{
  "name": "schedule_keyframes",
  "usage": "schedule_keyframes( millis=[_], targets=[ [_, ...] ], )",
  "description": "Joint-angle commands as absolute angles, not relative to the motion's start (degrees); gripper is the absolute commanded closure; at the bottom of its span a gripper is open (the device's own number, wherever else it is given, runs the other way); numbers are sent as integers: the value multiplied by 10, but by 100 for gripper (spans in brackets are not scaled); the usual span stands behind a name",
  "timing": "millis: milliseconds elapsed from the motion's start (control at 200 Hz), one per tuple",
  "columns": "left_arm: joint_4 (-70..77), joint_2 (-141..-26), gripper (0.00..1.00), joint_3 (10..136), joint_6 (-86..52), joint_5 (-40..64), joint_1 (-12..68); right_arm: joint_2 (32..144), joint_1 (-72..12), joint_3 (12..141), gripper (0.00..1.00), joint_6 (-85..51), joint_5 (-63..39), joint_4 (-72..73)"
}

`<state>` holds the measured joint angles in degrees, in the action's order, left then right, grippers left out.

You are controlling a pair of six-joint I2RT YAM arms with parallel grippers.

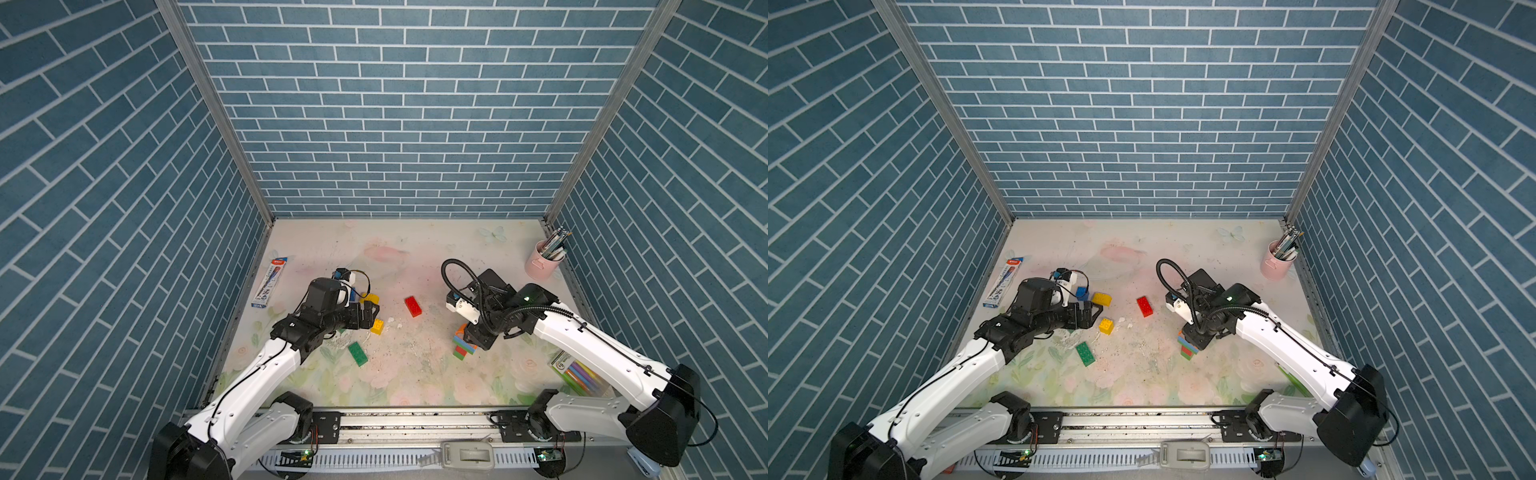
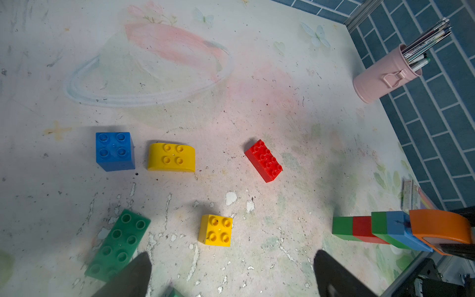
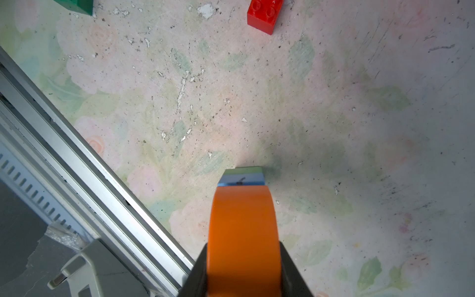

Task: Assemble an ice cream with lego
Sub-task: Assemble the lego brick with the lego brick.

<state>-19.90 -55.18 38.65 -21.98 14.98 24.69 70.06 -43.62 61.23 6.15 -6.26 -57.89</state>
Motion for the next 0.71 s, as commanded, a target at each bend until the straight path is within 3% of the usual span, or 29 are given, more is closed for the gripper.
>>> schedule_keyframes(
  millis=[0, 700],
  targets=[
    [-212, -545, 0, 397, -212, 145, 250, 707, -440, 623, 100, 42, -65, -592],
    [-211, -546, 1, 397, -212, 145, 250, 725, -447, 639, 100, 40, -54, -611]
  ],
)
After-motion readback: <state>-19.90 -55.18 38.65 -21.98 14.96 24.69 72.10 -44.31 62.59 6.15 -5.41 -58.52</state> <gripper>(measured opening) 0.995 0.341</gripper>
